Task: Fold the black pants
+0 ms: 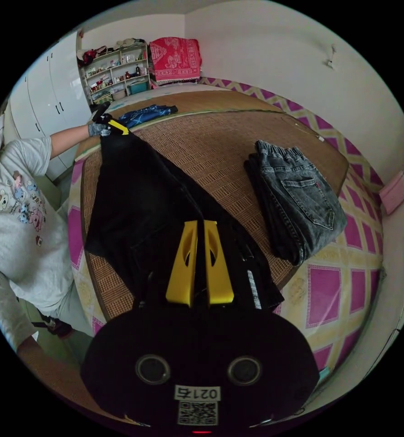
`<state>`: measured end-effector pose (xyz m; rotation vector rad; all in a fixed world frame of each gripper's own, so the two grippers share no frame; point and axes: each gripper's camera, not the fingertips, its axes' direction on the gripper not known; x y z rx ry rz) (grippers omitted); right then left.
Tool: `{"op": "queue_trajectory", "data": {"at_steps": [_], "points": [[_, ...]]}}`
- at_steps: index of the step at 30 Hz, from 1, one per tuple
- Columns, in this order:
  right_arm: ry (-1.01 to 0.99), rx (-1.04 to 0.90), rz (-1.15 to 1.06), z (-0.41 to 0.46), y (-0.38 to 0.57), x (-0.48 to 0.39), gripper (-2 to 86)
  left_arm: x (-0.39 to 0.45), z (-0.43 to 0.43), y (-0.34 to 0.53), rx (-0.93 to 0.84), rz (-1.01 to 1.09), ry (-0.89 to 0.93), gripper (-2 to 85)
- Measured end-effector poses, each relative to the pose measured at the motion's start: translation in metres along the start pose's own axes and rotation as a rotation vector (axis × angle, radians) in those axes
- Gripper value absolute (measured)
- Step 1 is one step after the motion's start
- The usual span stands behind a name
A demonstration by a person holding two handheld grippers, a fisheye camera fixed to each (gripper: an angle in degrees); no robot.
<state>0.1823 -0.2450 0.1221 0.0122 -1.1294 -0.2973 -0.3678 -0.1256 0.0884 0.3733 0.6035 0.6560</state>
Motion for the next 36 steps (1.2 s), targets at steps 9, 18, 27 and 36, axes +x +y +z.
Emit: {"op": "queue_trajectory", "data": {"at_steps": [9, 18, 27, 36], "points": [[-0.070, 0.150, -0.018, -0.120, 0.083, -0.065, 0.2, 0.053, -0.152, 0.095, 0.290, 0.080, 0.161, -0.9], [-0.177, 0.121, 0.004, -0.164, 0.240, -0.205, 0.3, 0.150, -0.188, 0.262, 0.216, -0.039, 0.282, -0.9], [-0.271, 0.097, 0.280, -0.115, 0.323, -0.199, 3.5, 0.153, -0.174, 0.363, 0.273, -0.275, 0.349, -0.7], [-0.255, 0.100, 0.325, -0.148, 0.343, -0.204, 5.0, 0.088, -0.259, 0.437, 0.307, -0.739, -0.257, 8.6]]}}
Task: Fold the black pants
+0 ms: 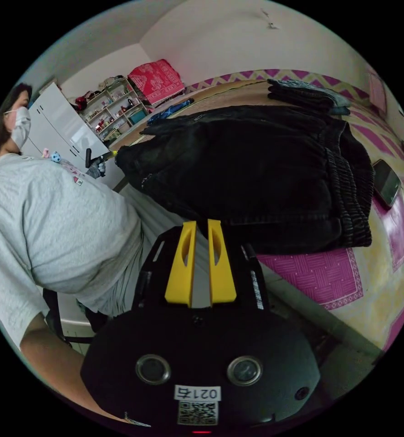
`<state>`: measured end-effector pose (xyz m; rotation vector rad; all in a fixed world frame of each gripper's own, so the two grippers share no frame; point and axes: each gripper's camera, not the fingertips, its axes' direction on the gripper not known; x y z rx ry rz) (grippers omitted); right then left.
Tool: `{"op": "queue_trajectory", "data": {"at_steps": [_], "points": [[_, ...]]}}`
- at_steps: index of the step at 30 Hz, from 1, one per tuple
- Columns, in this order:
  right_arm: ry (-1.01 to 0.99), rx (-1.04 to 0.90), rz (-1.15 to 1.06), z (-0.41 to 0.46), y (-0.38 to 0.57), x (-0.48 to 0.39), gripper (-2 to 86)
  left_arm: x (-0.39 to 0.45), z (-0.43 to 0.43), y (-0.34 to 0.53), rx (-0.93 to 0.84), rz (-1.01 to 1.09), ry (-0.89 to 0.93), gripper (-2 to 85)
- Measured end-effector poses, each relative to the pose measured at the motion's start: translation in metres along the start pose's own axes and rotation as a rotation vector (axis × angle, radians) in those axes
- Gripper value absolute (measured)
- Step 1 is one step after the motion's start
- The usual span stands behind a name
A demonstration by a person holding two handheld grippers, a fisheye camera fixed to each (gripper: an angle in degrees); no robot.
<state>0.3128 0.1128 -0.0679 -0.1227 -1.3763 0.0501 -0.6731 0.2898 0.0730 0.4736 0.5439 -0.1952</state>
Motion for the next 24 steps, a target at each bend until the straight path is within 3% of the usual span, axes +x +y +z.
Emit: {"op": "queue_trajectory", "data": {"at_steps": [5, 10, 15, 20, 24], "points": [[0.017, 0.039, 0.018, -0.022, 0.017, -0.010, 5.4, -0.026, -0.008, -0.004, -0.044, -0.032, 0.082, 0.0], [-0.081, 0.283, -0.015, -0.091, 0.041, -0.024, 5.9, -0.040, -0.027, -0.012, -0.015, -0.021, 0.179, -0.8], [-0.003, 0.419, -0.016, -0.139, 0.044, -0.031, 6.2, -0.061, -0.054, -0.033, 0.077, -0.071, 0.233, -0.7], [-0.003, 0.420, 0.013, -0.140, 0.038, -0.026, 6.0, -0.065, -0.032, -0.054, -0.109, 0.018, 0.228, 5.1], [-0.032, 0.431, 0.012, -0.127, 0.044, -0.032, 5.7, -0.055, -0.025, -0.040, -0.140, 0.074, 0.246, 10.6]]}}
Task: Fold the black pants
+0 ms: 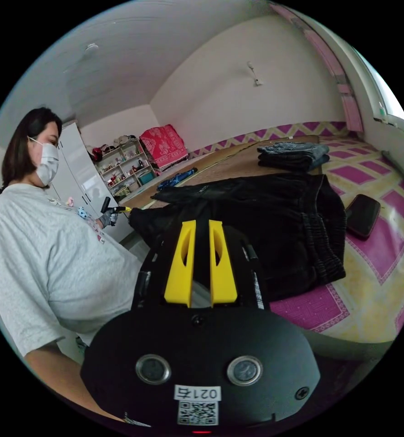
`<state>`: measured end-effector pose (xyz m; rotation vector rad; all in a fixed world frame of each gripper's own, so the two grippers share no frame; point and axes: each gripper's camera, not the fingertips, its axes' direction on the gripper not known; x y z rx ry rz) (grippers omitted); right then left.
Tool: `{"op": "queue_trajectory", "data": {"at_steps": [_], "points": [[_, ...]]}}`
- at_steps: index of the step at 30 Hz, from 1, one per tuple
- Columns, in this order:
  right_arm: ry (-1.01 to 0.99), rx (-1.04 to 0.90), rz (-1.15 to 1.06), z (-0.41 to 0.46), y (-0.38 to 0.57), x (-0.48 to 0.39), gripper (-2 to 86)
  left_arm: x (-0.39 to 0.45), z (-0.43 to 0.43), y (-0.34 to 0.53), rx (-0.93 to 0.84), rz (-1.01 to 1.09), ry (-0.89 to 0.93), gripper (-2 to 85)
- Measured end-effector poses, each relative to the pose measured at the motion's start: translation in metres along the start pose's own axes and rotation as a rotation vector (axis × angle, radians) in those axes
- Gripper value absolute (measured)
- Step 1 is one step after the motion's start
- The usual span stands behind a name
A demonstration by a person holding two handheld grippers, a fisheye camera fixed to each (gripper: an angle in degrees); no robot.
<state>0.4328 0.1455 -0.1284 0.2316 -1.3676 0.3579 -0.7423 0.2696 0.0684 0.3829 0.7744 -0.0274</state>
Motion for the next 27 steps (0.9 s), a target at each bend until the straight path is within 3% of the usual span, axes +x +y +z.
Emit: {"op": "queue_trajectory", "data": {"at_steps": [3, 8, 18, 23, 27], "points": [[-0.014, -0.024, 0.006, 0.009, 0.006, 0.000, 5.6, -0.001, 0.014, 0.005, -0.033, -0.020, 0.012, 9.7], [-0.024, -0.041, 0.014, 0.017, 0.001, 0.006, 5.4, -0.006, 0.030, -0.007, -0.073, -0.061, 0.099, 1.1], [0.001, -0.055, 0.032, 0.030, -0.004, 0.009, 3.8, 0.038, 0.002, -0.079, 0.046, -0.012, -0.084, -0.9], [0.003, -0.037, 0.036, 0.045, -0.014, 0.014, 2.7, 0.048, 0.046, -0.138, -0.192, -0.012, -0.222, -1.0], [0.015, -0.052, 0.041, 0.072, -0.017, 0.022, 2.7, 0.023, 0.107, -0.133, -0.357, -0.053, -0.247, -0.9]]}}
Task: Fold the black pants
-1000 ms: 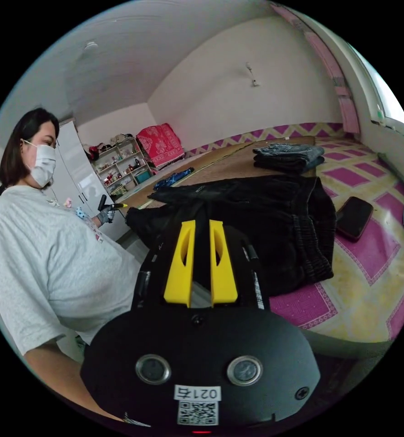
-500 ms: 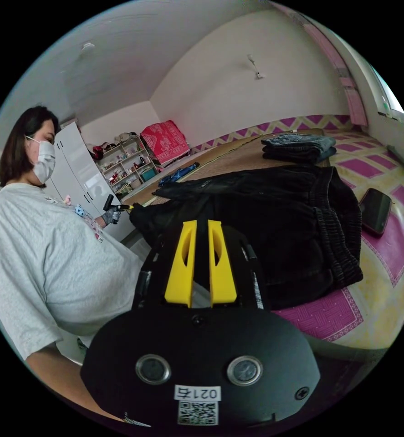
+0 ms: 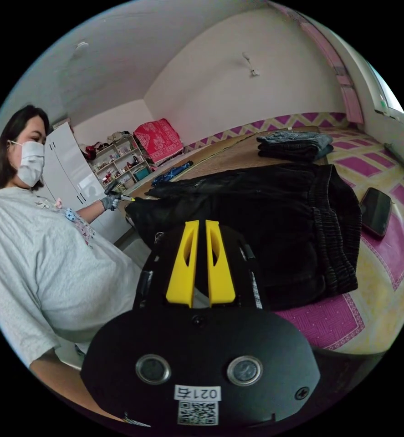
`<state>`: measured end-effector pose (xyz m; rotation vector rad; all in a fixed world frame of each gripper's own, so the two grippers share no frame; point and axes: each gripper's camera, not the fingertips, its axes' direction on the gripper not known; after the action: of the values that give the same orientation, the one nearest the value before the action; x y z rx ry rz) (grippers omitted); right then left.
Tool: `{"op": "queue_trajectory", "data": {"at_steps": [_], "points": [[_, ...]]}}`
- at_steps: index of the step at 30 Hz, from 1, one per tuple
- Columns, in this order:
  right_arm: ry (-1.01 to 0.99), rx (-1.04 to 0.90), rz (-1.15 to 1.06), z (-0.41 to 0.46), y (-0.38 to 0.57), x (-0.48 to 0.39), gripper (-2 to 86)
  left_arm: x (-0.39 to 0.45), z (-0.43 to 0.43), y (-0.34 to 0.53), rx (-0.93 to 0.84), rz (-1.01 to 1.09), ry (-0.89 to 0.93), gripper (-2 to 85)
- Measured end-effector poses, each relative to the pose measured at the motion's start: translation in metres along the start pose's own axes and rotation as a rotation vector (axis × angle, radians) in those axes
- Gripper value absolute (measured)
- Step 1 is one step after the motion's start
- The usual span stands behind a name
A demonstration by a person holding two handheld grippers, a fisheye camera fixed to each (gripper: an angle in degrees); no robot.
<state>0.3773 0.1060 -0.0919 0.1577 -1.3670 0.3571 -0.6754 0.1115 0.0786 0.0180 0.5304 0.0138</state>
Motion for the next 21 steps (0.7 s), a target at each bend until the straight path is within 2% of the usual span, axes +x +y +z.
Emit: {"op": "queue_trajectory", "data": {"at_steps": [1, 3, 6, 8, 10, 11, 14, 18, 21], "points": [[0.004, -0.002, 0.010, 0.007, -0.001, 0.003, 2.9, -0.005, -0.001, 0.003, 0.115, -0.007, 0.067, -0.9], [0.059, 0.010, 0.029, 0.013, -0.003, 0.008, 3.5, -0.011, 0.006, 0.007, 0.141, -0.039, 0.111, -0.8], [0.267, 0.007, 0.153, 0.023, -0.002, 0.031, 3.4, -0.013, 0.003, 0.018, 0.247, -0.060, 0.167, -0.8], [0.397, -0.195, 0.289, 0.045, 0.001, 0.060, 1.7, -0.014, -0.025, 0.037, 0.467, -0.210, 0.034, -0.9], [0.367, -0.176, 0.279, 0.045, 0.002, 0.067, 0.5, -0.016, -0.049, 0.055, 0.669, -0.305, 0.063, -0.9], [0.369, -0.178, 0.273, 0.045, 0.001, 0.067, 0.5, -0.011, -0.058, 0.056, 0.718, -0.286, 0.104, -0.9], [0.436, -0.228, 0.228, 0.048, -0.020, 0.060, 1.4, 0.024, -0.057, 0.032, 0.594, -0.133, 0.086, -1.0], [0.559, -0.027, 0.098, 0.041, -0.063, 0.061, 5.8, 0.082, -0.027, -0.003, 0.487, 0.063, 0.081, -1.0], [0.642, -0.108, 0.165, 0.062, -0.107, 0.109, 6.5, 0.129, 0.014, -0.043, 0.393, 0.176, 0.103, -0.9]]}}
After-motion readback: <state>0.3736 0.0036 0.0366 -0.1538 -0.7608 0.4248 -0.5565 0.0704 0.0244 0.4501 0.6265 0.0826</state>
